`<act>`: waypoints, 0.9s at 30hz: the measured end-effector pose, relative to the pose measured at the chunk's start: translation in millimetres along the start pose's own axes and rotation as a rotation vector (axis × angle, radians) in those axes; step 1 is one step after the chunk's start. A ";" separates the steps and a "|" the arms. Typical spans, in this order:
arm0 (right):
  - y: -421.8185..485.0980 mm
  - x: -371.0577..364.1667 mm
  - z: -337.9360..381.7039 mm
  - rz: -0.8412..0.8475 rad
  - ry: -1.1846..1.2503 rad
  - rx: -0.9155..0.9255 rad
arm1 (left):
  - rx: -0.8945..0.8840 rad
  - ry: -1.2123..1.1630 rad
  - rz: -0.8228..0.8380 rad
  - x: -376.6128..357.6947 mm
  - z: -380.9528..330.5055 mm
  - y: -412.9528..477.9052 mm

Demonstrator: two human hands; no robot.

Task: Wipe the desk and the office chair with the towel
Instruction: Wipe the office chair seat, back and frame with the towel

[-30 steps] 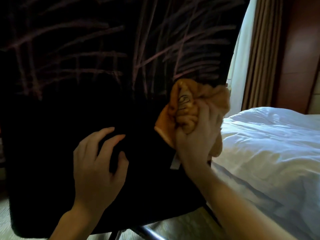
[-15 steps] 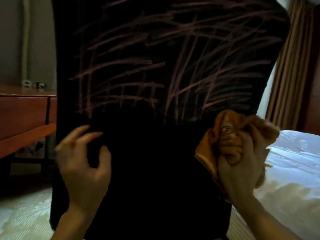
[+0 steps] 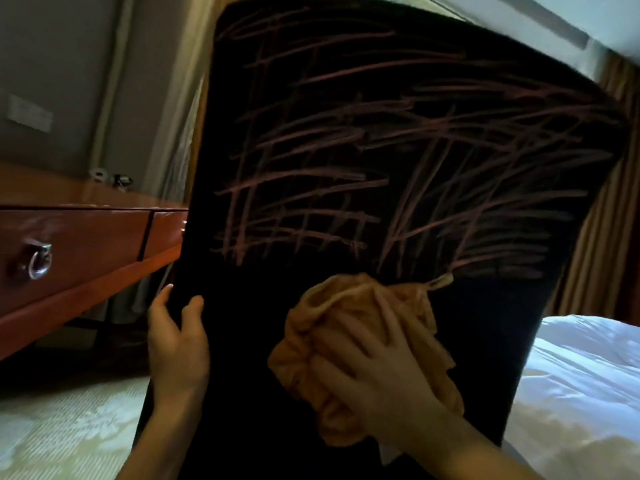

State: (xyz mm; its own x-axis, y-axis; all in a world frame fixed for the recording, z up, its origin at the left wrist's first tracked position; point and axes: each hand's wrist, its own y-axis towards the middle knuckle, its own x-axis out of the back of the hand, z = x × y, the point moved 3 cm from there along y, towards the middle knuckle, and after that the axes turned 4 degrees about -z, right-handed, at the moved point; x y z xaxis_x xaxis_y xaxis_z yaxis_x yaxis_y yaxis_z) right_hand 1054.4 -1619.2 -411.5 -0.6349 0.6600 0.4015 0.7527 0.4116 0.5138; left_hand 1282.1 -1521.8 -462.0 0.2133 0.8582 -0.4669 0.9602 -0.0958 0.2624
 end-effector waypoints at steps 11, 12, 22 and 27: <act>186.1 127.7 -90.2 -0.763 -0.310 -0.242 | 0.007 0.022 -0.030 -1.6 -12.7 -22.2; 207.0 134.6 -101.7 -0.753 -0.346 -0.284 | 0.019 0.033 -0.031 -1.6 -12.0 -23.7; 162.6 14.7 -0.9 -0.226 0.005 -0.192 | 0.155 -0.119 -0.103 4.6 -15.8 -14.0; 82.2 -19.4 43.6 -0.043 -0.043 0.070 | 0.404 -0.455 -0.116 12.5 -10.8 -5.0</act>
State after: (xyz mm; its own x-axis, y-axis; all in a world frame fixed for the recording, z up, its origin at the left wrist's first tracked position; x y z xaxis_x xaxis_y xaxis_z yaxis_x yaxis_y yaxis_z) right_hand 1136.2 -1570.8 -410.1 -0.6604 0.6662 0.3465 0.7359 0.4821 0.4755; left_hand 1277.9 -1505.2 -460.0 0.0737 0.5817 -0.8101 0.9551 -0.2748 -0.1104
